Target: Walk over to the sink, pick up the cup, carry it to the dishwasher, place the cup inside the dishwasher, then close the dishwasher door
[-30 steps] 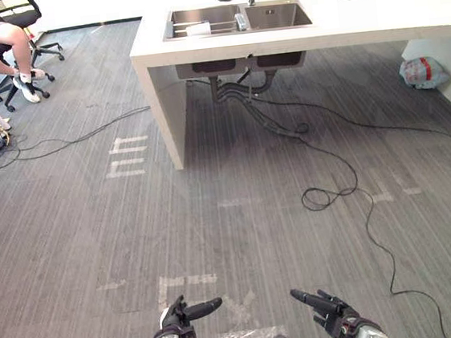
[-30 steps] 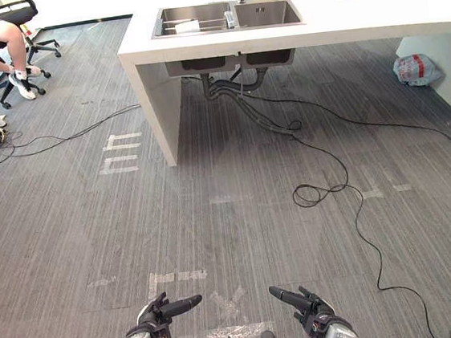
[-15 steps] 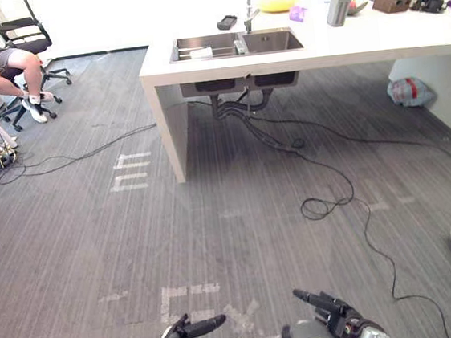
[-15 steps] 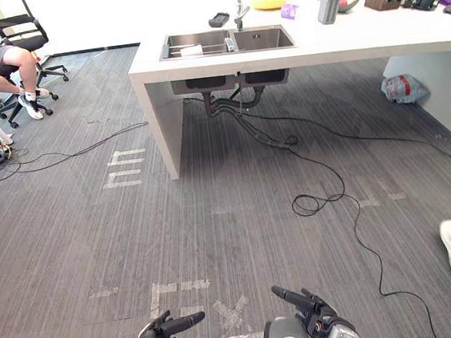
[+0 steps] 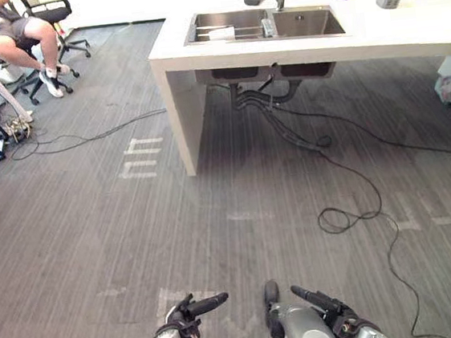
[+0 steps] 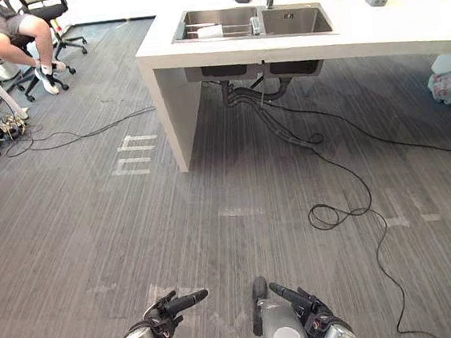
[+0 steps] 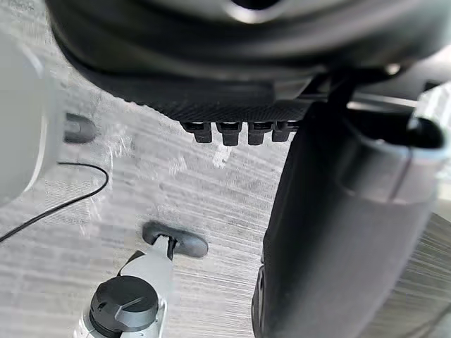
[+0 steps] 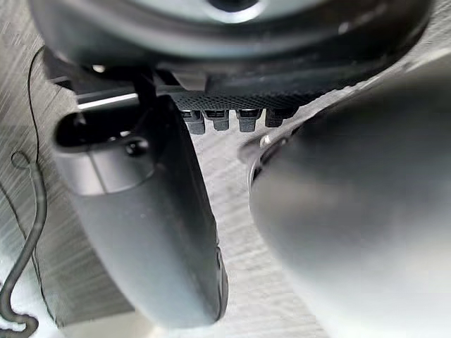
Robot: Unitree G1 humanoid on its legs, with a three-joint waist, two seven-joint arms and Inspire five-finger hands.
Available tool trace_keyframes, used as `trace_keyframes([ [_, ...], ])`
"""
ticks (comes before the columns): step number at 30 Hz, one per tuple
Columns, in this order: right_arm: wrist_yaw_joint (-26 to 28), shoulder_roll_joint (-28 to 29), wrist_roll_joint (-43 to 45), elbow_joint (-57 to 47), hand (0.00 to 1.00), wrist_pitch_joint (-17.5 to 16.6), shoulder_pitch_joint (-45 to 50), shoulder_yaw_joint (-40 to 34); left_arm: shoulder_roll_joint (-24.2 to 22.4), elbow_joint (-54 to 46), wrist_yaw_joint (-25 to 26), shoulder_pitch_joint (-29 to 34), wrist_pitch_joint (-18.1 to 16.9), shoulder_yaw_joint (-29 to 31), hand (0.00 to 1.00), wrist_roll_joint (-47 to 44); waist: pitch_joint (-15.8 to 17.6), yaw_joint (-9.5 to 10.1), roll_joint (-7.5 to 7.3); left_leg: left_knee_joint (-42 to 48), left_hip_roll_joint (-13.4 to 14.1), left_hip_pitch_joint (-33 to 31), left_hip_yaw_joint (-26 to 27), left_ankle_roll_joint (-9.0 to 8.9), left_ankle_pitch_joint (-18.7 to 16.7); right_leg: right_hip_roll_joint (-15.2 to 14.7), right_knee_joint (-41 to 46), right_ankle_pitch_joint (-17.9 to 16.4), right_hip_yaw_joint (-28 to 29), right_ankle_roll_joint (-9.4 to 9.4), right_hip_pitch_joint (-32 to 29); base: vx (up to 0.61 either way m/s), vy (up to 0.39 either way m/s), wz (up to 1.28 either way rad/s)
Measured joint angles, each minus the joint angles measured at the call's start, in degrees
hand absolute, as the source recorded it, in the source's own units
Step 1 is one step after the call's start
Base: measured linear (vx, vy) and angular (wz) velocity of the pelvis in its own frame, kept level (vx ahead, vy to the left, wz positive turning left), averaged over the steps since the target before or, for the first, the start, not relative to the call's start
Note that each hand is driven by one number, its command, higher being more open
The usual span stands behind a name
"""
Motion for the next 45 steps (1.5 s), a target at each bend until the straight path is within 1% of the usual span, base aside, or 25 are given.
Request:
trace_keyframes([
  [1,-0.25,0.15,0.83,0.10,1.00,0.01,-0.05,-1.38,-0.19,0.76,-0.44,0.01,-1.21,0.05,1.00,0.01,-0.48,0.66,-0.24,3.54,0.45,-1.55,-0.87,-1.81,2.03,0.40,1.39,-0.56,-0.70,-3.80,-0.48,0.47,-0.248,0.08],
  [3,-0.01,-0.42,1.05,-0.07,1.00,-0.42,-0.12,-1.57,-1.01,1.70,-1.14,0.76,-2.64,0.00,1.00,0.25,-1.06,0.39,-0.07,14.49,0.68,-6.32,-0.01,-4.94,4.28,0.43,1.22,-1.03,-1.19,-7.25,0.85,0.41,-0.221,0.08],
  [4,0.18,-1.29,1.00,-0.06,1.00,-0.46,0.25,-1.47,-2.18,2.54,-1.63,0.90,-4.13,0.00,1.00,0.99,-1.51,0.15,0.82,28.23,2.76,-12.44,2.50,-10.84,9.75,1.03,-1.15,-2.29,-1.80,-8.67,4.07,0.59,-0.271,0.33],
  [7,0.78,-2.03,0.72,1.78,1.00,-0.46,0.70,-1.51,-3.39,1.36,-1.51,1.09,-7.84,1.61,1.00,0.97,-0.64,1.13,1.87,50.33,8.41,-24.41,9.18,-7.92,7.77,4.23,-8.63,-3.05,-2.26,-9.69,14.91,0.53,-0.174,0.18],
  [9,1.03,-2.56,0.75,2.64,1.00,-0.54,0.40,-1.51,-3.66,-1.40,-1.40,1.64,-8.70,2.36,1.00,0.98,-0.27,2.29,1.73,47.16,6.12,-28.73,9.48,-7.24,6.70,4.32,-9.84,-3.77,-1.02,-9.27,18.38,0.43,-0.067,-0.40],
  [11,1.30,-2.82,0.75,2.48,1.00,-0.66,-2.13,-1.52,-4.53,-7.56,-1.12,3.29,-11.38,4.51,1.00,1.26,0.66,4.59,1.56,27.17,2.04,-32.51,10.38,-6.46,6.81,3.53,-10.81,-4.72,3.52,-8.63,20.81,0.31,0.050,-0.98],
  [13,1.65,-2.93,0.77,1.58,1.00,-0.98,-3.38,-1.49,-4.63,-11.36,-0.10,3.90,-13.33,4.51,1.00,2.24,1.05,4.99,1.79,9.29,-0.26,-32.97,8.00,-6.71,11.06,2.71,-11.39,-5.42,6.12,-8.22,21.68,0.27,0.112,-0.75],
  [14,1.83,-2.87,0.78,0.56,1.00,-1.02,-3.70,-1.36,-4.89,-13.92,1.33,3.85,-15.10,4.50,1.00,2.18,1.86,5.07,2.81,-1.72,-0.08,-33.50,6.67,-8.08,15.57,2.46,-11.60,-6.73,7.68,-7.57,23.73,0.32,0.174,-0.54],
  [17,2.05,-3.15,1.00,0.46,1.00,-0.41,-0.20,-1.39,-5.19,-16.00,3.00,3.74,-18.12,4.39,1.00,2.01,2.23,4.75,4.65,-1.82,1.88,-34.98,10.53,-8.67,16.02,2.48,-11.36,-11.48,7.46,-4.92,29.54,0.38,0.247,-0.05],
  [20,2.30,-2.62,1.02,0.46,1.00,0.71,2.29,-0.76,-4.34,-21.11,4.89,3.90,-19.81,5.90,1.00,2.01,2.46,5.36,3.67,-1.06,-0.13,-34.22,11.83,-4.75,26.40,-0.19,-9.78,-15.94,7.21,-2.40,32.04,0.48,0.267,0.15],
  [23,2.39,-2.44,0.37,0.49,1.00,1.81,1.91,0.60,-4.03,-29.68,7.03,3.95,-21.40,9.24,1.00,2.04,2.89,6.72,3.18,2.16,-2.36,-36.00,11.34,-3.37,27.37,-2.55,-8.00,-15.80,8.23,-2.11,31.06,0.39,0.221,-0.07],
  [26,2.58,-2.48,-0.85,2.23,1.00,3.21,1.06,-0.99,-3.93,-44.00,10.25,4.93,-22.42,11.26,1.00,2.14,2.64,7.63,2.61,4.39,-4.90,-34.12,11.55,0.20,24.95,-5.41,-1.73,-15.62,10.22,-2.00,30.42,0.42,0.246,0.03],
  [27,2.21,-2.32,1.06,3.18,1.00,4.58,1.18,-4.27,-3.93,-52.58,11.54,5.06,-24.09,11.64,1.00,2.32,1.62,7.95,1.97,1.59,-7.22,-31.70,12.06,1.12,24.33,-7.52,6.87,-15.50,12.09,-1.64,27.02,0.32,0.165,0.05],
  [29,2.24,-2.20,2.26,3.49,1.00,5.00,1.19,-6.80,-3.91,-57.26,11.70,4.88,-25.01,12.33,1.00,2.33,0.34,7.78,1.51,-1.18,-8.68,-30.03,12.16,1.17,24.31,-8.92,15.99,-13.89,13.19,2.40,22.49,0.32,0.158,0.07],
  [30,2.17,-1.89,2.75,3.54,1.00,4.96,1.17,-8.74,-3.85,-60.06,11.86,4.43,-25.60,12.74,1.00,3.15,-0.12,7.65,1.25,-3.13,-9.45,-28.10,12.15,1.33,24.21,-9.82,23.58,-11.03,14.49,10.12,18.98,0.33,0.135,0.11],
  [31,2.10,-0.81,3.07,3.07,1.00,4.44,1.15,-11.94,-3.14,-63.75,12.49,3.52,-26.09,12.95,1.00,5.13,-0.25,7.38,0.40,-5.45,-10.45,-24.29,11.61,2.16,23.63,-10.67,36.03,-5.95,15.74,13.30,13.83,0.34,0.127,0.10],
  [33,1.95,0.60,2.96,2.61,1.00,3.33,1.17,-15.95,-2.58,-66.54,13.11,3.17,-26.14,12.09,1.00,7.04,-0.79,6.60,-0.76,-7.12,-11.42,-19.87,10.47,3.09,22.55,-13.21,48.54,-6.98,11.92,11.33,8.22,0.35,0.077,0.23],
  [34,1.72,0.89,3.00,2.47,1.00,2.66,1.25,-18.01,-2.63,-67.71,13.88,3.07,-26.15,10.76,1.00,7.37,-0.84,6.03,-0.78,-7.61,-11.48,-17.09,9.26,3.00,21.38,-14.77,51.47,-9.34,8.22,6.99,5.21,0.35,0.034,0.33],
  [35,1.61,1.16,2.98,2.49,1.00,2.56,1.32,-18.71,-2.60,-68.09,13.99,2.93,-26.15,10.22,1.00,7.36,-0.86,5.78,-0.74,-7.80,-11.33,-15.99,8.68,3.09,20.86,-15.21,51.43,-10.82,6.70,4.79,3.73,0.34,-0.012,0.37],
  [37,1.21,1.77,3.02,2.27,1.00,1.98,1.60,-21.60,-2.58,-69.01,13.70,2.69,-26.45,8.20,1.00,7.01,-0.86,4.37,-0.43,-7.71,-10.24,-13.28,6.26,2.53,19.11,-15.73,43.61,-14.13,2.87,0.88,-0.96,0.35,-0.091,0.57],
  [39,0.77,2.27,3.05,1.42,1.00,1.70,2.49,-23.05,-2.41,-69.08,12.58,2.10,-26.60,6.52,1.00,6.54,-0.88,3.65,-0.30,-6.26,-8.37,-11.85,5.05,1.37,17.88,-15.04,28.75,-14.03,0.91,0.63,-2.46,0.37,-0.164,0.51],
  [42,1.12,4.14,2.88,0.72,1.00,1.36,3.72,-23.86,-1.10,-69.28,11.10,0.76,-27.28,5.05,1.00,4.16,-1.45,3.26,-1.03,-1.04,-5.13,-10.61,2.99,-1.24,12.69,-13.45,11.23,-8.49,1.09,0.07,-2.46,0.44,-0.291,0.38],
  [43,1.93,5.10,1.90,0.88,1.00,1.38,4.75,-23.76,-0.17,-69.60,10.17,0.27,-27.65,4.53,1.00,2.75,-2.76,3.39,-3.39,0.84,-4.92,-9.83,2.36,-2.89,10.00,-13.81,8.59,-0.67,1.31,-1.00,-1.71,0.58,-0.524,0.26],
  [44,2.64,6.33,0.84,1.93,1.00,1.74,6.26,-23.55,0.54,-69.78,9.20,0.01,-28.34,4.05,1.00,2.02,-4.35,3.71,-5.42,2.28,-5.09,-8.82,1.88,-4.15,6.93,-14.37,8.22,-0.38,0.82,-1.70,0.13,0.49,-0.455,0.08],
  [45,3.13,5.80,0.53,2.71,1.00,2.29,6.05,-23.65,-0.77,-69.68,8.81,0.02,-28.57,3.94,1.00,1.99,-4.28,4.19,-3.27,3.70,-2.91,-8.57,2.09,-5.21,5.48,-12.35,8.49,-1.30,0.26,-1.91,0.62,0.45,-0.435,-0.02],
])
